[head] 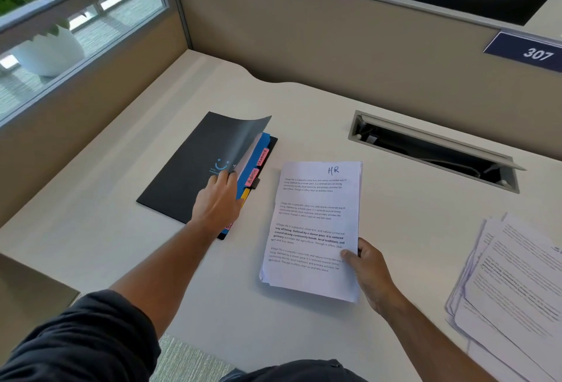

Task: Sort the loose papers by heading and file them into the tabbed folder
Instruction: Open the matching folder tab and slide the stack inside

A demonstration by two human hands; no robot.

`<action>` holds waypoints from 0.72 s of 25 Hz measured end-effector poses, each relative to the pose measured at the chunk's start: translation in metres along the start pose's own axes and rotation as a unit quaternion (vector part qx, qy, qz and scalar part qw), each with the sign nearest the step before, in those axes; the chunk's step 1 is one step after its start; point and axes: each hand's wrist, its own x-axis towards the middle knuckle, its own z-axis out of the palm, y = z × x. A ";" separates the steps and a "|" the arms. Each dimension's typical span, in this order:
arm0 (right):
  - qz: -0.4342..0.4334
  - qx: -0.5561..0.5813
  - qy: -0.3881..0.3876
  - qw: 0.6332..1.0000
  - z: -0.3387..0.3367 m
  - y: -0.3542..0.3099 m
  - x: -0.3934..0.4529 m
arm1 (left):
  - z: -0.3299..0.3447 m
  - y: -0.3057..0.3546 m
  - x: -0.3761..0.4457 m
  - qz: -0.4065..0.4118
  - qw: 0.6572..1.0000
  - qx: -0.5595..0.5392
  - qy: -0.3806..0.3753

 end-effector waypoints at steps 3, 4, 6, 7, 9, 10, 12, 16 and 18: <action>0.001 -0.002 0.002 1.000 -0.003 0.001 0.000 | 0.000 0.002 -0.004 -0.007 1.000 0.016 0.004; 0.002 -0.003 0.002 1.000 -0.003 0.002 0.000 | 0.001 0.003 -0.004 -0.008 1.000 0.015 0.003; 0.002 -0.002 0.003 1.000 -0.004 0.001 0.000 | -0.001 0.004 -0.005 -0.006 1.000 0.006 0.002; 0.003 0.000 0.003 1.000 -0.004 0.001 0.000 | -0.003 0.004 -0.006 -0.002 1.000 -0.002 0.004; 0.004 0.003 0.003 1.000 -0.004 0.000 0.000 | -0.006 0.001 -0.005 0.005 1.000 -0.024 0.013; 0.004 0.003 0.002 1.000 -0.003 0.000 0.000 | -0.008 -0.002 -0.005 0.008 0.999 -0.037 0.015; 0.004 0.003 -0.002 1.000 -0.001 0.000 0.000 | -0.013 -0.008 -0.003 0.013 0.998 -0.067 0.017; 0.003 0.008 -0.016 1.000 0.005 -0.004 0.002 | -0.027 -0.016 0.003 -0.001 0.992 -0.124 0.022; 0.002 0.015 -0.021 1.000 0.007 -0.008 0.005 | -0.034 -0.019 0.007 -0.006 0.991 -0.132 0.021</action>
